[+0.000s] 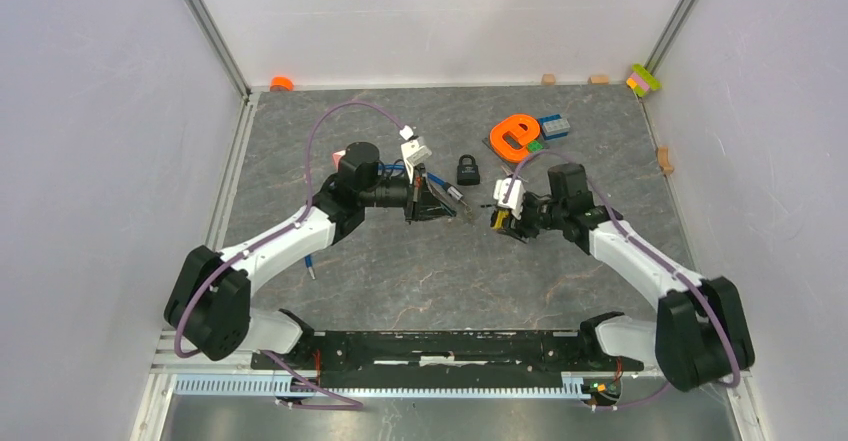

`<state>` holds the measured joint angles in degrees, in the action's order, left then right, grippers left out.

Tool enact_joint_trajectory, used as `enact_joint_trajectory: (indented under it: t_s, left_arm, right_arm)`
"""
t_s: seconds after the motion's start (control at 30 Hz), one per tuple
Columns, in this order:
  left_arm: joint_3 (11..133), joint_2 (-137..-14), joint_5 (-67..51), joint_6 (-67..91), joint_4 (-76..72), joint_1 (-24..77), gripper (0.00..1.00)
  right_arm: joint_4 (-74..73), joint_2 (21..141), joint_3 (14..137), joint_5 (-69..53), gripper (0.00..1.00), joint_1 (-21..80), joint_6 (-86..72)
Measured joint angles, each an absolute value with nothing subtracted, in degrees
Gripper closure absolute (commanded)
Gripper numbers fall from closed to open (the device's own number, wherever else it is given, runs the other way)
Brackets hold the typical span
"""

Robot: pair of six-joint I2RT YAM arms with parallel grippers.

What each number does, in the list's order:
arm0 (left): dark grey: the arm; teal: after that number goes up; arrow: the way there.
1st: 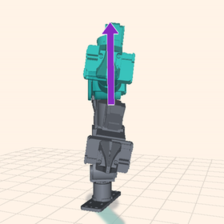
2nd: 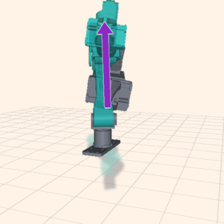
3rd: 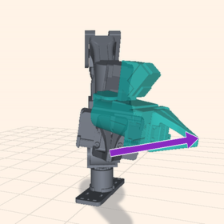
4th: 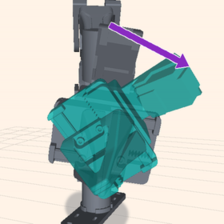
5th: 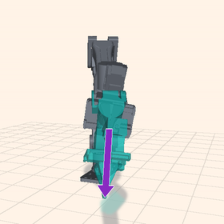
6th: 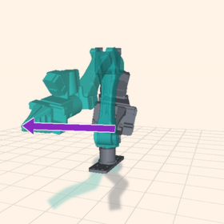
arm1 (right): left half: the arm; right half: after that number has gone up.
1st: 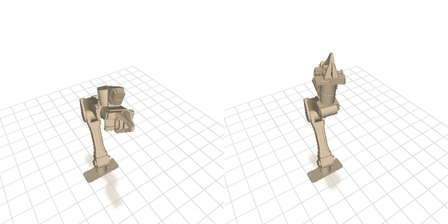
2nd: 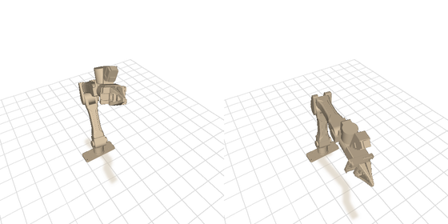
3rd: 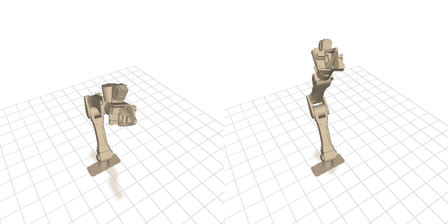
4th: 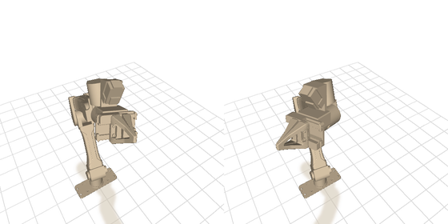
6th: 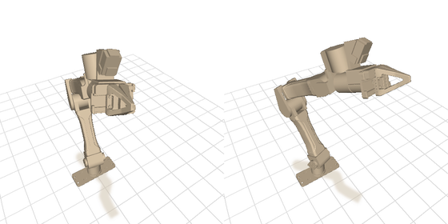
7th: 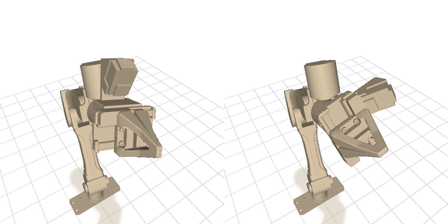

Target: Unlock with the key

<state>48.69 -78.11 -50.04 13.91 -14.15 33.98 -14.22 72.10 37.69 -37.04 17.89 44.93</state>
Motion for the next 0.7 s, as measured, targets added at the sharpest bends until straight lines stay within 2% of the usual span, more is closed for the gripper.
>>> enact_joint_trajectory:
  t_s: [0.23,0.4,0.53,0.7]
  left_arm:
    - [48.9,-78.3,-53.8,21.3,-16.9,34.0,0.98]
    - [49.1,-77.9,-57.6,21.7,-18.1,34.0,0.98]
    - [50.0,-74.1,-59.0,12.1,-10.6,34.0,0.98]
    - [59.4,-70.0,-56.2,-8.4,9.0,35.9,0.98]
  right_arm:
    - [-9.3,64.3,39.3,-46.1,1.0,17.9,43.7]
    - [-16.3,66.5,46.4,-56.3,1.0,17.9,47.0]
    - [-26.1,71.1,54.0,-62.5,1.0,18.0,52.8]
    - [-35.9,73.3,55.9,-66.2,1.0,18.4,58.9]
